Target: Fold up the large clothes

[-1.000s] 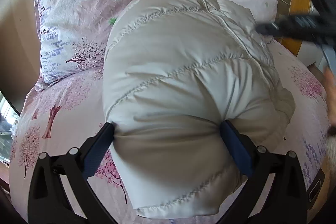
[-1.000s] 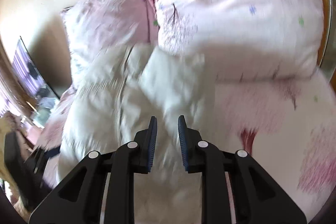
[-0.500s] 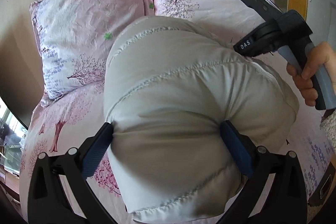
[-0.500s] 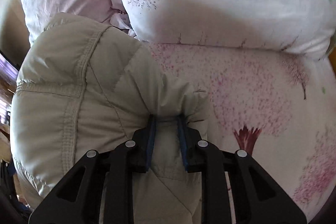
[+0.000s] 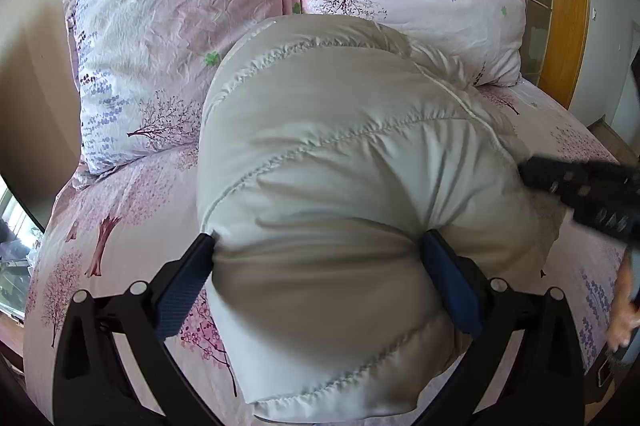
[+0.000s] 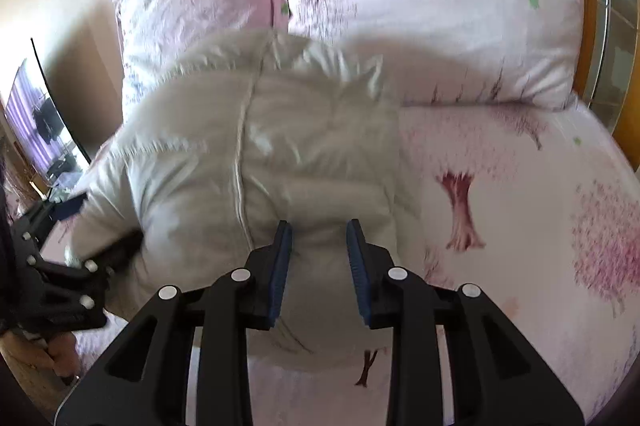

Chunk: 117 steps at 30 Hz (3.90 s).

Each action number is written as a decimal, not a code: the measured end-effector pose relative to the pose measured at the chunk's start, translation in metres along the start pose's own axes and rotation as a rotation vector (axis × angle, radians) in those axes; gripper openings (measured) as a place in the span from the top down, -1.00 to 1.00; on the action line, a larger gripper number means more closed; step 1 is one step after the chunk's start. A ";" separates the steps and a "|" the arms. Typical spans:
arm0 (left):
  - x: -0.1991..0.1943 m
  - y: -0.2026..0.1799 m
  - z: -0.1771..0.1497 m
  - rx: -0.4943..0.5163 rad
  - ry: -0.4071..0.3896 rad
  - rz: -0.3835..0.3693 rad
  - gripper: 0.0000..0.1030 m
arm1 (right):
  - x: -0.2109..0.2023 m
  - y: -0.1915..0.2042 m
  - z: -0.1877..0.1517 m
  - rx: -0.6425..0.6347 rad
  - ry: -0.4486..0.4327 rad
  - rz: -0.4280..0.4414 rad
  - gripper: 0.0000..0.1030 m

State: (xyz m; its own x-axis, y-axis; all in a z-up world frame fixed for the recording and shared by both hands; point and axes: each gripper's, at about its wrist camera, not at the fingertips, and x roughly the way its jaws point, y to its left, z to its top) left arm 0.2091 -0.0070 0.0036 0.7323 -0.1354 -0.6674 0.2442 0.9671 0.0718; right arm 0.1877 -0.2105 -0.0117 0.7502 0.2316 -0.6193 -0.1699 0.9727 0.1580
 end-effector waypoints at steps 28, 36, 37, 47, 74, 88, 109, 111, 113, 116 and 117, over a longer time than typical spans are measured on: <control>-0.005 -0.002 -0.013 -0.098 0.026 0.034 -0.96 | 0.030 -0.016 -0.016 0.065 0.127 -0.027 -0.33; -0.010 0.008 -0.010 -0.133 0.026 -0.005 -0.96 | 0.017 -0.028 -0.010 0.101 0.090 -0.025 -0.49; -0.013 0.012 -0.011 -0.148 0.024 -0.020 -0.96 | 0.010 -0.028 -0.010 0.108 0.068 -0.026 -0.49; -0.016 0.009 -0.025 -0.136 0.022 -0.041 -0.96 | 0.009 -0.016 -0.015 0.056 0.075 -0.048 0.17; -0.082 0.027 -0.042 -0.113 -0.113 0.149 -0.96 | 0.014 -0.013 -0.022 0.023 0.106 -0.114 -0.21; -0.094 0.017 -0.073 -0.136 -0.034 0.133 -0.96 | -0.077 0.015 -0.037 -0.009 -0.080 -0.234 -0.97; -0.098 0.000 -0.098 -0.141 0.148 0.111 -0.96 | -0.078 0.046 -0.081 -0.027 0.170 -0.183 -0.97; -0.099 -0.001 -0.098 -0.138 0.152 0.118 -0.96 | -0.076 0.050 -0.083 -0.041 0.185 -0.190 -0.97; -0.099 -0.002 -0.098 -0.137 0.160 0.120 -0.96 | -0.075 0.051 -0.084 -0.046 0.195 -0.193 -0.97; -0.098 -0.001 -0.098 -0.142 0.169 0.115 -0.96 | -0.075 0.051 -0.085 -0.047 0.205 -0.196 -0.97; -0.098 -0.001 -0.098 -0.143 0.172 0.116 -0.96 | -0.075 0.051 -0.085 -0.048 0.207 -0.201 -0.97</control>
State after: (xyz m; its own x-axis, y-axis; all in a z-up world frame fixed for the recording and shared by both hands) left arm 0.0747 0.0269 -0.0038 0.6284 0.0050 -0.7779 0.0637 0.9963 0.0578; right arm 0.0687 -0.1770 -0.0230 0.6261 0.0270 -0.7793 -0.0648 0.9977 -0.0175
